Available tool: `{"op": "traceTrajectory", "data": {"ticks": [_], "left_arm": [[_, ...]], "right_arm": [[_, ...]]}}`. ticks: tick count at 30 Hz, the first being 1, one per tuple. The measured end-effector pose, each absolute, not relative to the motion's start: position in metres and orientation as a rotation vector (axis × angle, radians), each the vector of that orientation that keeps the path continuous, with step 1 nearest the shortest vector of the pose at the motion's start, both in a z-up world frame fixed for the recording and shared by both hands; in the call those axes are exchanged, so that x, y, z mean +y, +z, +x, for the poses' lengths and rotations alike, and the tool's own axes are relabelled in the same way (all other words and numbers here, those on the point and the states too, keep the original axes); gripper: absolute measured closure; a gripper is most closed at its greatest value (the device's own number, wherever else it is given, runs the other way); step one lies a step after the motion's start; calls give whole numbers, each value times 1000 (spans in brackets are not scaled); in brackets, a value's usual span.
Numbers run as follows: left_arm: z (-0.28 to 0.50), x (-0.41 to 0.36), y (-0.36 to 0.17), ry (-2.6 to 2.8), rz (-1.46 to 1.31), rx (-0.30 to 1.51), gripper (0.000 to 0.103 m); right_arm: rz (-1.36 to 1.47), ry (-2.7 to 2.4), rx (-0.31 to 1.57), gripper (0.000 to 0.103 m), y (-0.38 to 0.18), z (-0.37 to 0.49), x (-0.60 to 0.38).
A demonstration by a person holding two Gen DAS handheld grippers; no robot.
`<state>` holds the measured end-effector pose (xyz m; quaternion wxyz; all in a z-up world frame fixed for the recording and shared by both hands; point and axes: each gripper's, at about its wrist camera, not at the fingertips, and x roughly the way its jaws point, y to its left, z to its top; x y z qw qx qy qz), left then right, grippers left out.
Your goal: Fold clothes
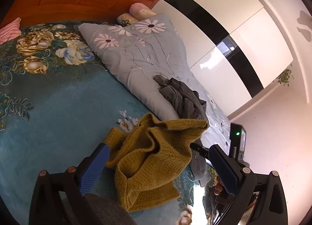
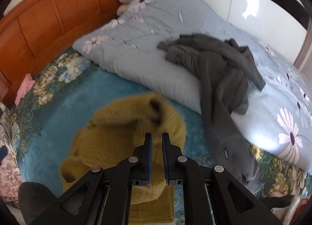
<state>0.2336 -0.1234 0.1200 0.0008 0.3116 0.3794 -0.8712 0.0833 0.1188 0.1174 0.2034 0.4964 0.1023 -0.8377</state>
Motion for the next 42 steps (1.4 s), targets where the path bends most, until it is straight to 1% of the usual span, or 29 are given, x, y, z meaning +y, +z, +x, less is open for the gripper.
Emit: {"op": "traceTrajectory", "data": {"ticks": [2,4,5,7,8,9,12,14,16,21,22,23,24,25,26,27,28,30,34,36,38,42], "left_arm": [[232,-127,118,-2720,980,1183,0],[228,-130,115,-2703,993,1170,0],[223,-131,113,-2689,1014,1169,0],[212,-134,107,-2653,1063,1181,0],[206,-136,103,-2630,1091,1195,0],[201,-136,98,-2606,1117,1213,0],[191,-129,83,-2549,1189,1218,0],[190,-123,77,-2526,1222,1189,0],[192,-121,74,-2512,1234,1161,0],[192,-127,83,-2528,1204,1098,0],[191,-128,84,-2534,1214,1076,0],[189,-128,84,-2540,1226,1053,0],[186,-129,84,-2542,1243,1038,0],[184,-130,84,-2544,1260,1024,0],[181,-131,82,-2542,1277,1019,0],[179,-132,81,-2539,1294,1014,0],[174,-132,80,-2544,1312,1003,0],[165,-131,78,-2555,1347,981,0],[137,-123,72,-2585,1444,916,0],[119,-118,66,-2597,1482,862,0],[102,-119,57,-2574,1545,838,1],[82,-133,42,-2532,1608,917,2]], "right_arm": [[1489,-2315,281,93,89,79,127],[1503,-2324,265,93,79,83,135],[1484,-2338,249,90,82,86,140],[1439,-2356,185,74,88,93,148],[1414,-2347,130,58,93,98,151],[1389,-2331,80,47,97,103,152],[1333,-2234,2,38,99,116,138],[1327,-2189,-20,36,94,120,121],[1350,-2175,-32,36,84,117,104],[1424,-2227,22,36,72,118,77],[1431,-2244,50,37,70,118,75],[1437,-2264,77,45,67,117,74],[1443,-2294,96,59,67,115,77],[1455,-2320,96,70,65,114,86],[1467,-2348,93,86,64,112,95],[1479,-2379,77,97,63,109,108],[1487,-2413,62,101,63,106,125],[1504,-2498,41,103,64,102,158],[1581,-2597,-71,103,67,99,227],[1603,-2599,-133,100,69,101,248],[1568,-2566,-156,100,74,109,252],[1527,-2499,-172,100,77,121,240]]}}
